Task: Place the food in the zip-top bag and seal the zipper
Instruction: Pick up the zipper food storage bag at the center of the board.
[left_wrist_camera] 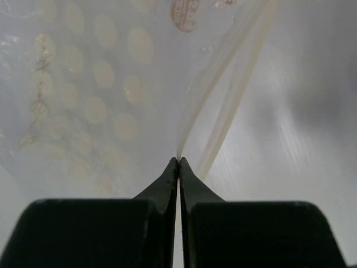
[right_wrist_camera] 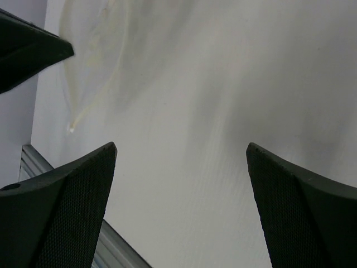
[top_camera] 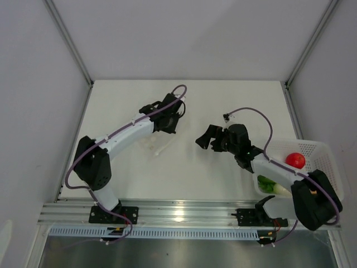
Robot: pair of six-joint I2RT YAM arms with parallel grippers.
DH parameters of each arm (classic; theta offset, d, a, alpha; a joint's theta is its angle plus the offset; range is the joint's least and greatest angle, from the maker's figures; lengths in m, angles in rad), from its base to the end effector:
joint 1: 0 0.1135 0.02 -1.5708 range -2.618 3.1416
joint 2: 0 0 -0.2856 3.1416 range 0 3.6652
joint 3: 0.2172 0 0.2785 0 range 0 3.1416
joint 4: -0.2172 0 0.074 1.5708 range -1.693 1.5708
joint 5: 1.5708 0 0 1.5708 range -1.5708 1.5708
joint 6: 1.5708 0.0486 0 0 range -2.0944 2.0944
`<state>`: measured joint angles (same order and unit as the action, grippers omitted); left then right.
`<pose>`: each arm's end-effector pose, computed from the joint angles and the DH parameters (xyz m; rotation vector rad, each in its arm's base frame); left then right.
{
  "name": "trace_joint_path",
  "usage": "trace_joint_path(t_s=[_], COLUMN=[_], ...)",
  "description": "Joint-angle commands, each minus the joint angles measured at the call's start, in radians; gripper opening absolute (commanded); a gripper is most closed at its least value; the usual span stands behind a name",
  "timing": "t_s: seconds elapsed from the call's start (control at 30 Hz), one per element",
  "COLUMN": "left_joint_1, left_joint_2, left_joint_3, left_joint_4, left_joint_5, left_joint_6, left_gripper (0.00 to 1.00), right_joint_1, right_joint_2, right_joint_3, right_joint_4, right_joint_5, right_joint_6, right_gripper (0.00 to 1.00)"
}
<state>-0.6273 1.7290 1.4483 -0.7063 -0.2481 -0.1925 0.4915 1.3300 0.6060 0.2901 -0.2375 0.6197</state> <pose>0.3387 -0.2308 0.2768 0.4498 2.4724 -0.0135 0.2638 0.1542 0.2047 -0.0254 2.1214 0.9272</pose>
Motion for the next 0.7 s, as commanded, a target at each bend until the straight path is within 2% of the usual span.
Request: trace_joint_path(t_s=[0.0, 0.07, 0.2, 0.4, 0.5, 0.67], left_joint_1=[-0.087, -0.132, -0.207, -0.264, -0.275, -0.276], left_joint_2=[-0.108, -0.135, -0.175, -0.258, -0.336, -0.462], left_joint_3=[-0.028, -0.04, -0.066, -0.153, -0.216, -0.322], left_joint_4=[-0.002, -0.001, 0.008, 0.025, 0.042, 0.068], left_joint_5=[0.084, 0.096, 0.092, 0.112, 0.116, 0.164], left_joint_6=[-0.106, -0.139, -0.183, -0.217, -0.232, -0.258], left_gripper=[0.0, 0.01, 0.01, 0.01, 0.01, 0.0], right_joint_1=[0.134, 0.168, 0.167, 0.17, 0.177, 0.219], right_joint_2=[-0.19, -0.276, -0.357, -0.474, -0.485, -0.511], right_joint_3=[0.047, 0.061, 0.064, -0.005, -0.002, -0.021], right_joint_4=[-0.208, -0.317, -0.433, -0.469, -0.535, -0.542], right_joint_5=[0.183, 0.237, 0.188, 0.149, 0.155, 0.174], right_joint_6=[-0.032, -0.003, 0.017, 0.061, 0.068, 0.118], right_gripper=[0.99, 0.99, 0.99, 0.99, 0.95, 0.95])
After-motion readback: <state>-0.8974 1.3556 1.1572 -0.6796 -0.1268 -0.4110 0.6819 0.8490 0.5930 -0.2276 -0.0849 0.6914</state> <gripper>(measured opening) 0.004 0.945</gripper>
